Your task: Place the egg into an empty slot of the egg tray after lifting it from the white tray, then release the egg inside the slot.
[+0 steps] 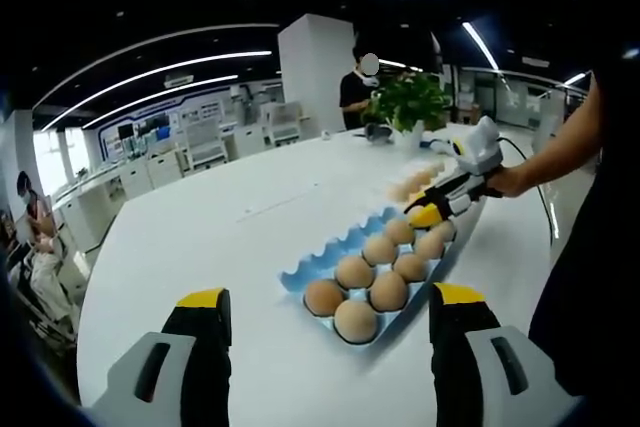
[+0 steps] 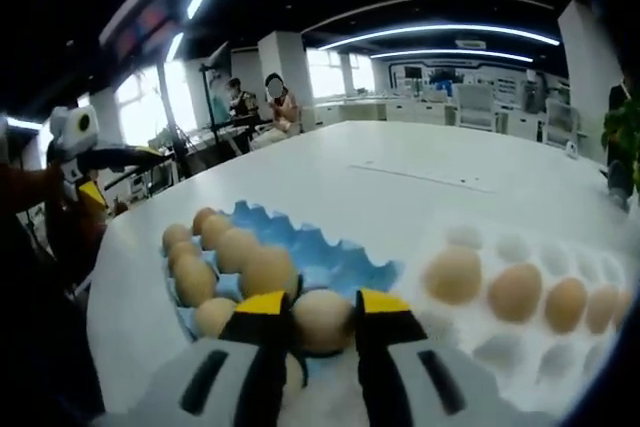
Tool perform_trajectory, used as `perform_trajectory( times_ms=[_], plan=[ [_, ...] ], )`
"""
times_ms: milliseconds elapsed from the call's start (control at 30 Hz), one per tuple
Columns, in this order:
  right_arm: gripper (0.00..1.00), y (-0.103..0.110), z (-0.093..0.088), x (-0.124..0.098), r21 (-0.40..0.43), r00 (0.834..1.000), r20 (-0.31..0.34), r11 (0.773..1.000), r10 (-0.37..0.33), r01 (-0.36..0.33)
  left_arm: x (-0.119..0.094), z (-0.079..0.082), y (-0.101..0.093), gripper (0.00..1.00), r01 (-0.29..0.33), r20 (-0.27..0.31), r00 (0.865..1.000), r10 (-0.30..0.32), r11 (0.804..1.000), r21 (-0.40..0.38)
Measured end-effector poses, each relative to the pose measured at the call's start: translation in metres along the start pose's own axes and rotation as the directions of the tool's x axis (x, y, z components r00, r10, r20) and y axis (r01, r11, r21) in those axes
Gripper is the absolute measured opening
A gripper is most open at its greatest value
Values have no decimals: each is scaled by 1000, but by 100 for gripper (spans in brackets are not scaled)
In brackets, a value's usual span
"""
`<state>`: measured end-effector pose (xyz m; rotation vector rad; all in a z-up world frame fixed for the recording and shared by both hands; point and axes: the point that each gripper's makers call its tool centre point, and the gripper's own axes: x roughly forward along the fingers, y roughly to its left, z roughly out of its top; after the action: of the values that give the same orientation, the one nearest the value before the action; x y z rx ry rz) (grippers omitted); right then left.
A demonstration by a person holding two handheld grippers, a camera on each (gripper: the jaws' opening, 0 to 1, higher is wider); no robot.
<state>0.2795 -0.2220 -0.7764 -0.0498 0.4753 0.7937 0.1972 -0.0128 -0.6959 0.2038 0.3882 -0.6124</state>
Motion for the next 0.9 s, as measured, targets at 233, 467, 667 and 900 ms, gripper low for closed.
perform_trajectory(
  times_ms=[233,467,667,900],
  plan=[
    [26,2,0,1,-30,1000,-5,1000,0,0,-1,-1,1,82,-2,-3,1000,2,1000,1],
    [25,3,0,1,-41,1000,-6,999,1,-1,-1,0,1,82,-3,-1,1000,3,1000,2],
    [26,3,0,0,-43,1000,-8,999,0,-1,0,1,1,82,0,2,1000,0,1000,2],
    [25,-6,18,-11,-22,997,70,999,-45,46,0,2,2,82,-2,7,1000,2,1000,-2]
  ],
)
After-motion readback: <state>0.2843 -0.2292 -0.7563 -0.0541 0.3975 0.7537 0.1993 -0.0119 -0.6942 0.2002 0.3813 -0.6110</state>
